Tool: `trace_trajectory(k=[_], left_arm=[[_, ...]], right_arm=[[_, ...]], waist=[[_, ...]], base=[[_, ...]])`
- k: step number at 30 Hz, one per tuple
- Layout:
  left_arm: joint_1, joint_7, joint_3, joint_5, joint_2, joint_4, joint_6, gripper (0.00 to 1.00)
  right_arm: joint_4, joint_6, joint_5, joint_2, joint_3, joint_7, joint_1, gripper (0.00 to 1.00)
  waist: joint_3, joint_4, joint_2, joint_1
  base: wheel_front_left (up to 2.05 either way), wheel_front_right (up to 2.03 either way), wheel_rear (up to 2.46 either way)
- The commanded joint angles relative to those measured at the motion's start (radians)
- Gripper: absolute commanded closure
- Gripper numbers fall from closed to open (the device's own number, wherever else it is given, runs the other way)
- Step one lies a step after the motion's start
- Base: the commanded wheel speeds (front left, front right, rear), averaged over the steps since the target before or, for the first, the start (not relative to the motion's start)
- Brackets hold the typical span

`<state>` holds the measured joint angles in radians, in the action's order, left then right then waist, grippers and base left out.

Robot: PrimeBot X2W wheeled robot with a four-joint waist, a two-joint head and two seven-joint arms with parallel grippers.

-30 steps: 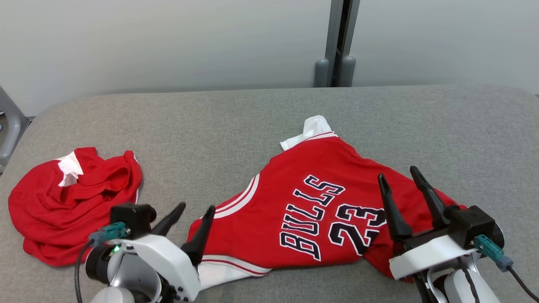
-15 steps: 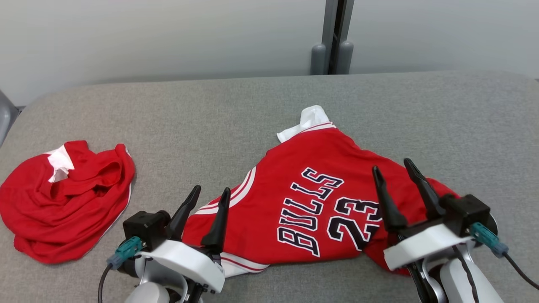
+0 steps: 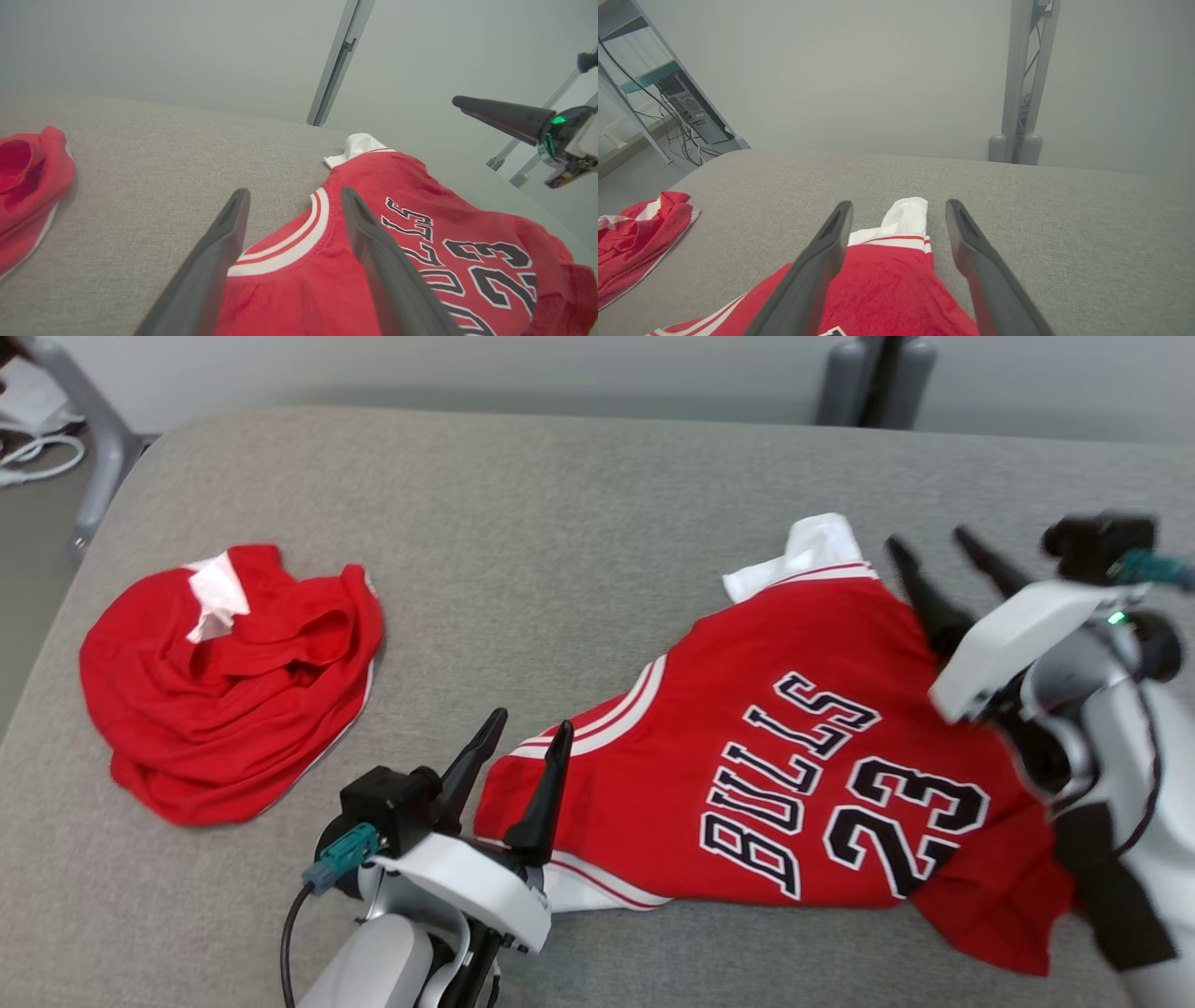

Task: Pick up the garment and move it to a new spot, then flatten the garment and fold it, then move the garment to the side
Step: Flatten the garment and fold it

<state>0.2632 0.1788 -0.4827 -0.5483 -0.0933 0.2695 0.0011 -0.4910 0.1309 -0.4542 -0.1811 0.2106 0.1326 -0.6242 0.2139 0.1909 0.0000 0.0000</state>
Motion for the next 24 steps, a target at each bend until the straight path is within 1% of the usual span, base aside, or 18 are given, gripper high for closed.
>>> trace_trajectory(k=[1,5,11,14,17,21,22,23,24], left_arm=[[0.035,0.009,-0.004,-0.007,0.005,0.011,-0.010,0.00],[0.062,0.028,-0.017,-0.013,0.016,0.040,-0.020,0.00],[0.096,0.050,-0.043,-0.027,0.029,0.071,-0.034,0.00],[0.112,0.057,-0.057,-0.033,0.034,0.085,-0.037,0.00],[0.125,0.061,-0.065,-0.038,0.037,0.092,-0.041,0.00],[0.140,0.070,-0.081,-0.053,0.039,0.107,-0.039,0.00],[0.142,0.070,-0.084,-0.055,0.040,0.111,-0.038,0.00],[0.144,0.073,-0.088,-0.058,0.040,0.113,-0.037,0.00],[0.144,0.075,-0.092,-0.060,0.040,0.116,-0.037,0.00]], right_arm=[[-0.042,0.000,-0.023,-0.040,0.002,0.033,-0.048,0.00],[-0.138,0.000,-0.055,-0.091,0.013,0.087,-0.153,0.00],[-0.252,0.000,-0.114,-0.136,0.053,0.164,-0.253,0.00],[-0.308,0.000,-0.118,-0.160,0.081,0.200,-0.290,0.00],[-0.332,0.000,-0.140,-0.161,0.099,0.225,-0.307,0.00],[-0.356,0.000,-0.181,-0.183,0.143,0.259,-0.332,0.00],[-0.354,0.000,-0.184,-0.187,0.161,0.265,-0.338,0.81],[-0.346,0.000,-0.189,-0.195,0.179,0.263,-0.349,1.00],[-0.342,0.000,-0.193,-0.204,0.189,0.252,-0.358,1.00]], waist=[[0.052,0.059,0.0000,0.0000],[0.088,0.104,0.0000,0.0000],[0.131,0.153,0.0000,0.0000],[0.146,0.173,0.0000,0.0000],[0.156,0.187,0.0000,0.0000],[0.170,0.209,0.0000,0.0000],[0.172,0.212,0.0000,0.0000],[0.174,0.216,0.0000,0.0000],[0.175,0.219,0.0000,0.0000]], base=[[0.00,0.00,0.00],[0.00,0.00,0.00],[0.00,0.00,0.00],[0.00,0.00,0.00],[0.00,0.00,0.00],[0.00,0.00,0.00],[0.00,0.00,0.00],[0.00,0.00,0.00],[0.00,0.00,0.00]])
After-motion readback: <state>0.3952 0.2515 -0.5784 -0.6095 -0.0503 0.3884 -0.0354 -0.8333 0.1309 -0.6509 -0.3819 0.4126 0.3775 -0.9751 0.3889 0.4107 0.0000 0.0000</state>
